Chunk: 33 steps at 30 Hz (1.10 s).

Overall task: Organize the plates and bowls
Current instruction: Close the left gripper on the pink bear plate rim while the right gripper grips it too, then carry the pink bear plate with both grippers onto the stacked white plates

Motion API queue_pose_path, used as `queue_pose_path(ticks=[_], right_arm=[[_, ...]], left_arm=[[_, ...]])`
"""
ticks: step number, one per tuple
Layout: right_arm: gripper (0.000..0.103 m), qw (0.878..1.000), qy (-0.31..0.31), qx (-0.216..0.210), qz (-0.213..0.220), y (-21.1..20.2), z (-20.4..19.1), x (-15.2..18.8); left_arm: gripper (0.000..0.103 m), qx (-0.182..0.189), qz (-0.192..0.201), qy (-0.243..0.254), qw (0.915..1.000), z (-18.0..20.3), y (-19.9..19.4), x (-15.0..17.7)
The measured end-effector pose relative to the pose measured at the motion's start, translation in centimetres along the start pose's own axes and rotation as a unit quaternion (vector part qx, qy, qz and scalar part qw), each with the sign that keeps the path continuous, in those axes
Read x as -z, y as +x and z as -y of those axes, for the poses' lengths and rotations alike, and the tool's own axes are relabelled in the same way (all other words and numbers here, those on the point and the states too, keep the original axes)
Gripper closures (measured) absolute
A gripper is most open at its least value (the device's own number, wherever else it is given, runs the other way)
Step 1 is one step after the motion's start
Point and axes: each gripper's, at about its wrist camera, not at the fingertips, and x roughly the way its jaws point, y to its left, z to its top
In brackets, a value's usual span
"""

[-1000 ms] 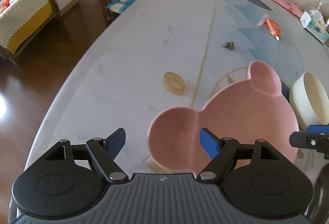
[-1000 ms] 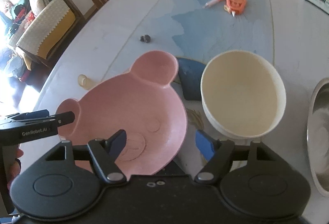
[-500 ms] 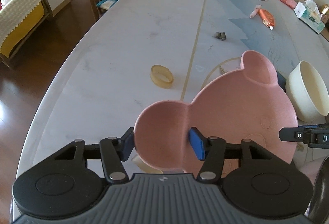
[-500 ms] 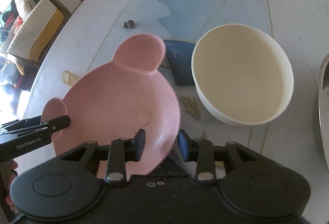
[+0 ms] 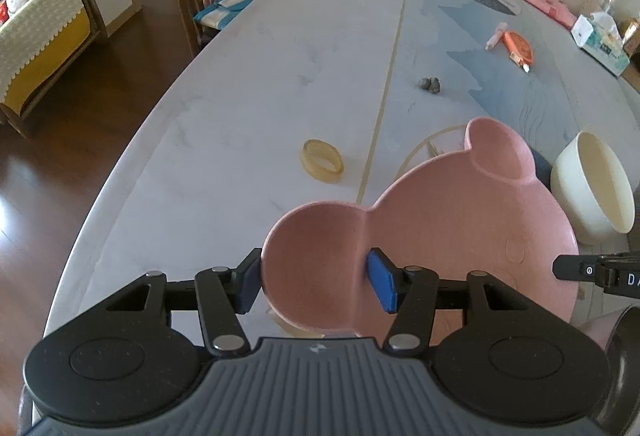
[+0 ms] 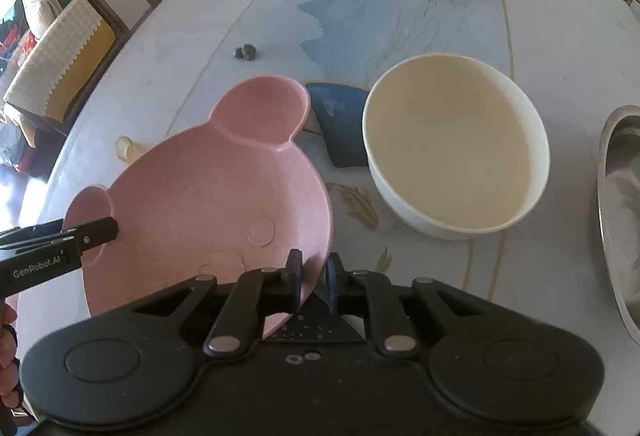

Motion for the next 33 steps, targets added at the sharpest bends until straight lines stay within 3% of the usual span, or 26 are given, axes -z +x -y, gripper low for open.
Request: queue_pose_path(ticks=[18, 28, 33], right_arm=[[0.092, 0.999, -0.009, -0.003, 0.042, -3.9, -1.6, 1.2], [0.092, 0.998, -0.002, -0.011, 0.069, -8.6, -2.5, 3.5], [0.092, 0.997, 0.009, -0.01, 0.082, -11.2, -2.6, 5.5]], left_arm=[[0.051, 0.03, 0.025, -0.026, 0.9989, -1.8, -3.1, 0.9], [0.052, 0.047, 0.055, -0.015, 0.9973, -2.0, -8.0, 1.9], [0.061, 0.059, 0.062, -0.008, 0.9963, -2.2, -10.3, 3.2]])
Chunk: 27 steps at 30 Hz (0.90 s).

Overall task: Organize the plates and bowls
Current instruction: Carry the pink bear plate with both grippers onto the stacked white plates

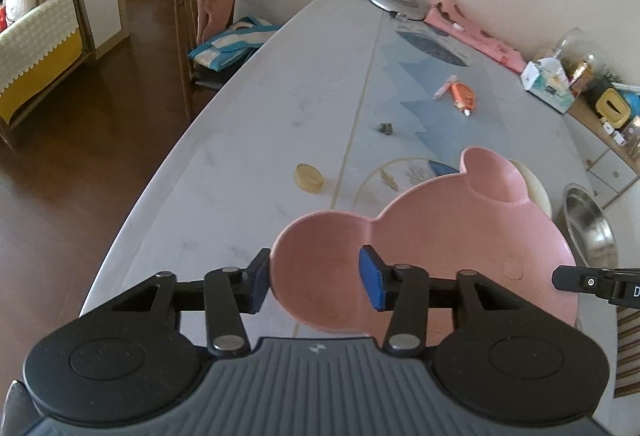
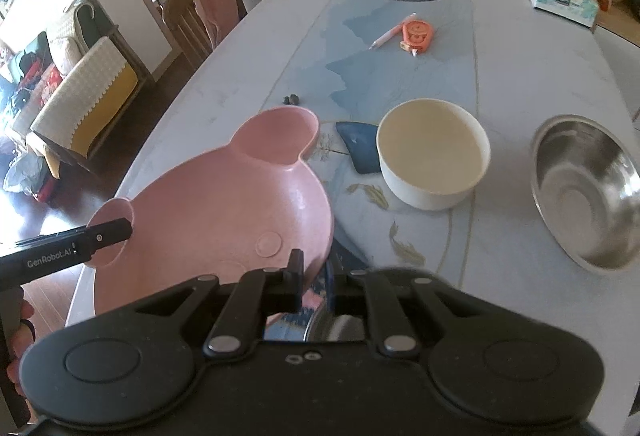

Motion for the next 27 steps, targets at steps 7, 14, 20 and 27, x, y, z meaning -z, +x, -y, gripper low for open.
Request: queue_pose_path(ticks=[7, 14, 20, 27], right_arm=[[0.092, 1.0, 0.015, 0.017, 0.021, -3.0, 0.0, 3.5], [0.092, 0.999, 0.037, 0.015, 0.033, -5.7, 0.4, 7.9], [0.092, 0.997, 0.064, 0.017, 0.033, -7.4, 1.1, 11.8], [0.092, 0.996, 0.094, 0.004, 0.011, -8.0, 1.5, 16.6]], left_arm=[[0.081, 0.008, -0.008, 0.002, 0.9999, 0.0, -1.7, 3.0], [0.082, 0.016, -0.011, 0.033, 0.9993, 0.8, -4.3, 5.9], [0.082, 0.033, -0.019, 0.059, 0.9975, 1.4, -6.3, 8.5], [0.082, 0.04, -0.031, 0.091, 0.9945, 1.6, -7.7, 11.5]])
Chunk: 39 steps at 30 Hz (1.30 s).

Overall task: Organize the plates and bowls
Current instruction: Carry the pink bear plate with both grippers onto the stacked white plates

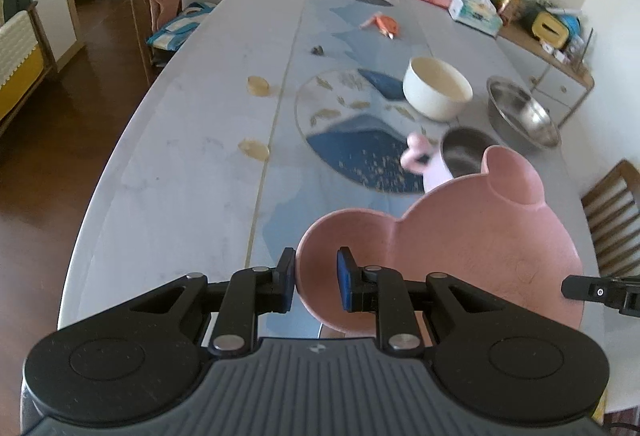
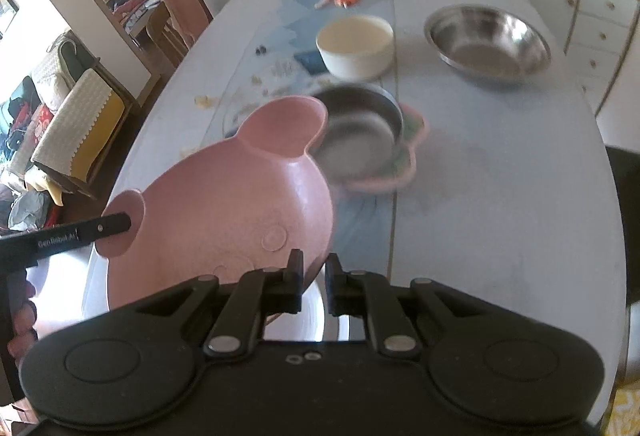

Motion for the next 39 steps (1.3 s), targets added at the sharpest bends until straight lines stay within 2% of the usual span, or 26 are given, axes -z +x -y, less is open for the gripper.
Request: queue_pose_path(ticks=[7, 17, 21, 27, 33, 39], right_arm=[[0.092, 1.0, 0.022, -0.004, -0.022, 0.8, 0.8, 3.5], [0.091, 0.999, 0.028, -0.004, -0.042, 3.0, 1.0, 6.4], [0.091, 0.999, 0.025, -0.006, -0.041, 3.3, 1.0, 6.6], [0.091, 0.997, 0.035, -0.009, -0.067, 4.3, 1.1, 6.9], [0.09, 0.996, 0.036, -0.011, -0.075, 4.6, 1.0, 7.0], [0.086, 0.996, 0.027, -0.012, -0.084, 4.6, 0.5, 6.9]], left_arm=[[0.082, -0.004, -0.015, 0.023, 0.9996, 0.3, 0.4, 2.7], [0.082, -0.022, -0.016, 0.055, 0.9981, 0.3, 2.3, 4.7], [0.082, -0.028, -0.012, 0.065, 0.9974, 0.4, 2.9, 4.9], [0.083, -0.029, -0.017, 0.069, 0.997, 0.2, 3.7, 4.8], [0.083, -0.026, -0.019, 0.068, 0.9972, -0.1, 4.0, 4.4], [0.083, -0.029, -0.025, 0.076, 0.9964, -0.1, 4.2, 4.3]])
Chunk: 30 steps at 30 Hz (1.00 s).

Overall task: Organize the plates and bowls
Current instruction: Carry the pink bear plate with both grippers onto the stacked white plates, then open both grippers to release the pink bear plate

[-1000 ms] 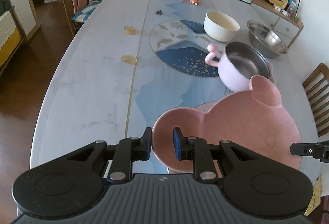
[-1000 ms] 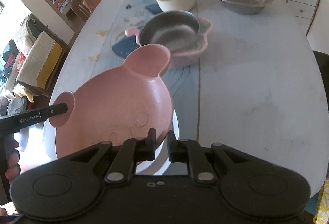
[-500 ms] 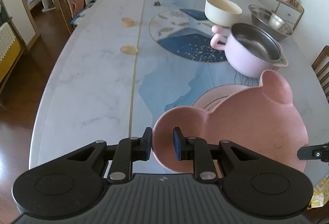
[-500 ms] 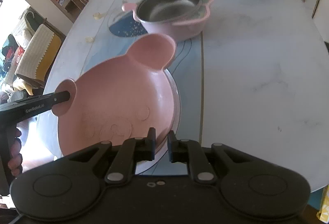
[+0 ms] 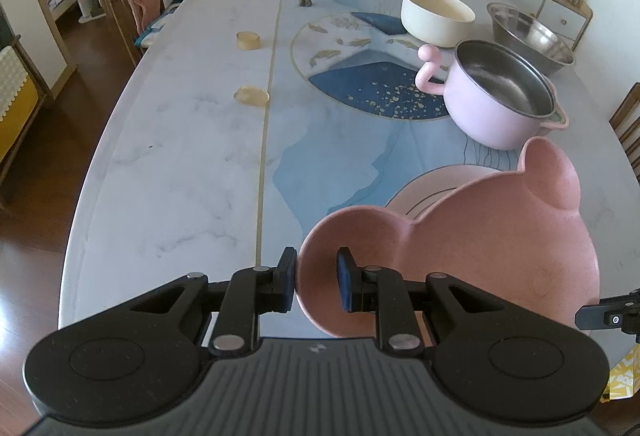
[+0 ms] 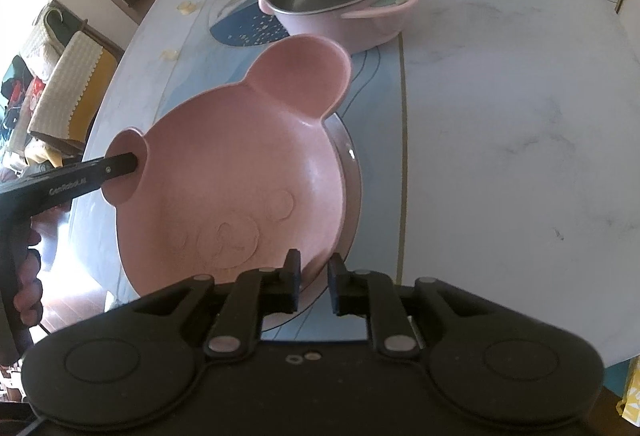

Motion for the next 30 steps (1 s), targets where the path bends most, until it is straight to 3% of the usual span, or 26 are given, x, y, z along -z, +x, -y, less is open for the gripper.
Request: queue_pose_path(ticks=[7, 14, 21, 30], right_arm=[[0.081, 1.0, 0.002, -0.001, -0.002, -0.4, 0.1, -0.1], [0.077, 1.0, 0.003, 0.0, 0.006, -1.0, 0.4, -0.2], [0.065, 0.999, 0.005, -0.009, 0.03, -2.6, 0.7, -0.5], [0.049, 0.997, -0.019, -0.01, 0.074, -5.0, 0.0, -1.1]], left_arm=[[0.081, 0.009, -0.003, -0.009, 0.9999, -0.2, -0.1, -0.1], [0.046, 0.012, -0.005, -0.013, 0.9998, -0.4, -0.4, 0.2], [0.041, 0.007, 0.002, -0.012, 0.9999, -0.8, -2.1, 0.5], [0.035, 0.02, 0.057, 0.006, 0.9982, 0.7, -6.5, 0.0]])
